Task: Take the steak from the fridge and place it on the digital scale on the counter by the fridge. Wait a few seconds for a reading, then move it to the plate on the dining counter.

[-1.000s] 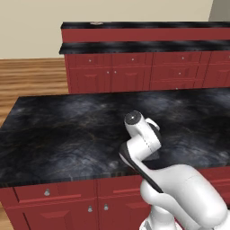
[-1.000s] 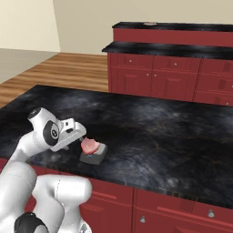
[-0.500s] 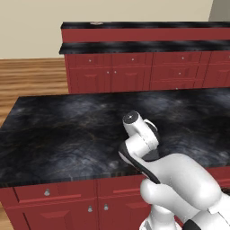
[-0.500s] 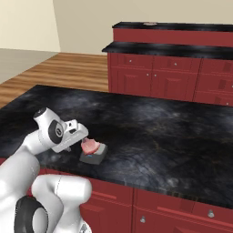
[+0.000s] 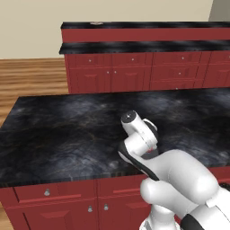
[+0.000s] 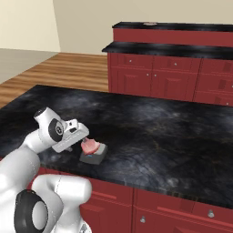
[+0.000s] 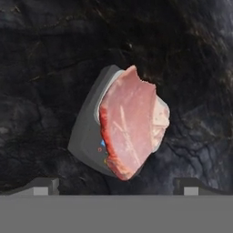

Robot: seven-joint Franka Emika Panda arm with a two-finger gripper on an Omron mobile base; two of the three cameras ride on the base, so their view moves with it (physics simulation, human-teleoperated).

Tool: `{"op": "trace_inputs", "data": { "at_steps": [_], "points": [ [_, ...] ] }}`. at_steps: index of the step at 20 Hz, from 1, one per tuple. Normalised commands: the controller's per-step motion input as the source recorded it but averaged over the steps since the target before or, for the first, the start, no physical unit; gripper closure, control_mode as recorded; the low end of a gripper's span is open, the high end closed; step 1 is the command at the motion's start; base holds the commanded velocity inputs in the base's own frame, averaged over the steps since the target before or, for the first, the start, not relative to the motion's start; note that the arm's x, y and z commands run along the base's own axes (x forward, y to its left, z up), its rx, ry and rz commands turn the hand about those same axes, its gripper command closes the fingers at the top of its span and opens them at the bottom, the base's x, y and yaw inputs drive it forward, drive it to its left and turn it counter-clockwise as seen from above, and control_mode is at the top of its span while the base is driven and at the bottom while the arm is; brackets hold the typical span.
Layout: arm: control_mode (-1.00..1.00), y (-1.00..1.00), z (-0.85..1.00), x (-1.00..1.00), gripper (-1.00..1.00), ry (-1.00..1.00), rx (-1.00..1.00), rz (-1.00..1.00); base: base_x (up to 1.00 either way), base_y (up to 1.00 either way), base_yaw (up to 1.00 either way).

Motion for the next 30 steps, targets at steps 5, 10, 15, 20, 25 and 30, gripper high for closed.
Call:
{"op": "trace_inputs", "data": {
  "at_steps": [5,10,15,20,25,30],
  "points": [
    [-1.00,-0.07,-0.04,0.00,-1.00,0.00,-0.03,0.00,0.00,0.00,0.00],
    [-1.00,-0.04,-0.01,0.00,-1.00,0.00,-0.02,0.00,0.00,0.00,0.00],
    [-1.00,0.00,-0.01,0.00,-1.00,0.00,-0.02,0.00,0.00,0.00,0.00],
    [-1.00,0.00,-0.02,0.00,-1.00,0.00,-0.02,0.00,0.00,0.00,0.00],
    [-1.00,0.00,-0.01,0.00,-1.00,0.00,-0.01,0.00,0.00,0.00,0.00],
    [-1.00,0.00,0.00,0.00,-1.00,0.00,-0.02,0.00,0.00,0.00,0.00]
  ]
}}
